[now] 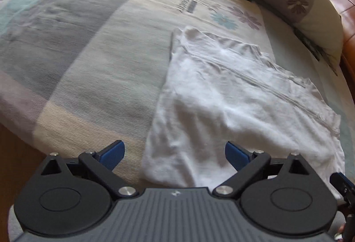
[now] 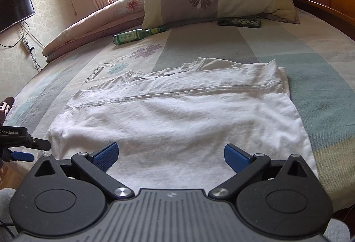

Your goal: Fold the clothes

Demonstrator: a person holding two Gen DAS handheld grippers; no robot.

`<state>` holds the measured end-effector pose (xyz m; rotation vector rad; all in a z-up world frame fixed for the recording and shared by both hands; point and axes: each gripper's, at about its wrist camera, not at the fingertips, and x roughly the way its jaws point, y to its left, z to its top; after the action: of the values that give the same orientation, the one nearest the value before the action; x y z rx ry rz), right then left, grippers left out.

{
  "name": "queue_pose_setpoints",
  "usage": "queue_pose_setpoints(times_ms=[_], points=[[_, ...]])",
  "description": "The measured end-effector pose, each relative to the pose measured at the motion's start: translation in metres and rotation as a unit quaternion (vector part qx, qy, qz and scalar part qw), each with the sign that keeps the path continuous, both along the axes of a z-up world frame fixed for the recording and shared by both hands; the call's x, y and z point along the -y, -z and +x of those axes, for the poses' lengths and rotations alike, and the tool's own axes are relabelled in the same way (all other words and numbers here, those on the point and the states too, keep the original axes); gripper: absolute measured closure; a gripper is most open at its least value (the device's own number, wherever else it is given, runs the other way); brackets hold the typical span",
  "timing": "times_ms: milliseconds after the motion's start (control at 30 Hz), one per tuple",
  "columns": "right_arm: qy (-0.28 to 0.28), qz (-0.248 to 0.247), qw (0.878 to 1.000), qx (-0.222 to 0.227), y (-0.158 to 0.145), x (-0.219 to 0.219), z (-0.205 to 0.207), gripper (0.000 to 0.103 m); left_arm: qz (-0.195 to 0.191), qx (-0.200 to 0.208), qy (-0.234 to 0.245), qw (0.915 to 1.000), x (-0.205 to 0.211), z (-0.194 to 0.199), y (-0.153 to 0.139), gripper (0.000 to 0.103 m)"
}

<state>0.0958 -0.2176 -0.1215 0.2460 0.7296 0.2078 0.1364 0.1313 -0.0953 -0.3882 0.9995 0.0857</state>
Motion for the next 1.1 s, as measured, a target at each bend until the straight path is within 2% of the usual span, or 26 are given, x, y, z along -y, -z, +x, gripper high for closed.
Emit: queue_pose_setpoints(times_ms=[67, 133, 200, 300, 400, 467, 533, 667, 767, 867, 967, 1100], points=[[0.001, 0.000, 1.000, -0.002, 0.000, 0.000, -0.002, 0.000, -0.045, 0.031, 0.017, 0.9984, -0.001, -0.003, -0.012, 0.006], [-0.003, 0.001, 1.000, -0.004, -0.001, -0.002, -0.002, 0.000, -0.065, 0.049, 0.055, 0.9952, 0.016, -0.002, -0.021, 0.005], [-0.010, 0.003, 1.000, -0.006, -0.001, -0.005, -0.003, 0.000, -0.072, 0.050, 0.093, 0.9918, 0.041, 0.002, -0.022, 0.005], [-0.014, 0.003, 1.000, -0.008, -0.001, -0.006, -0.005, 0.000, -0.103, 0.031, 0.128, 0.9860, 0.069, 0.006, -0.008, 0.005], [-0.009, 0.000, 1.000, -0.011, -0.002, -0.003, -0.009, 0.000, -0.111, -0.007, 0.127, 0.9857, 0.078, 0.003, 0.014, 0.006], [-0.002, -0.001, 1.000, -0.013, -0.001, 0.001, -0.010, 0.000, -0.119, -0.012, 0.126, 0.9848, 0.075, -0.002, 0.017, 0.006], [0.006, -0.001, 1.000, -0.016, -0.001, 0.006, -0.011, 0.000, -0.126, -0.006, 0.122, 0.9845, 0.070, -0.001, 0.010, 0.006], [0.010, 0.007, 1.000, -0.019, 0.001, 0.008, -0.011, 0.000, -0.130, 0.048, 0.122, 0.9828, 0.066, 0.017, -0.015, 0.005], [0.005, 0.003, 1.000, -0.019, 0.002, 0.006, -0.011, 0.000, -0.140, 0.070, 0.133, 0.9788, 0.071, 0.039, -0.016, 0.005], [0.004, -0.004, 1.000, -0.020, 0.002, 0.005, -0.011, 0.000, -0.152, 0.046, 0.124, 0.9795, 0.074, 0.056, 0.004, 0.005], [0.009, -0.007, 1.000, -0.021, 0.001, 0.007, -0.012, 0.000, -0.157, 0.021, 0.123, 0.9796, 0.075, 0.053, 0.019, 0.006], [0.014, -0.012, 0.999, -0.027, 0.004, 0.008, -0.010, 0.000, -0.156, 0.031, 0.138, 0.9775, 0.076, 0.052, 0.008, 0.005]])
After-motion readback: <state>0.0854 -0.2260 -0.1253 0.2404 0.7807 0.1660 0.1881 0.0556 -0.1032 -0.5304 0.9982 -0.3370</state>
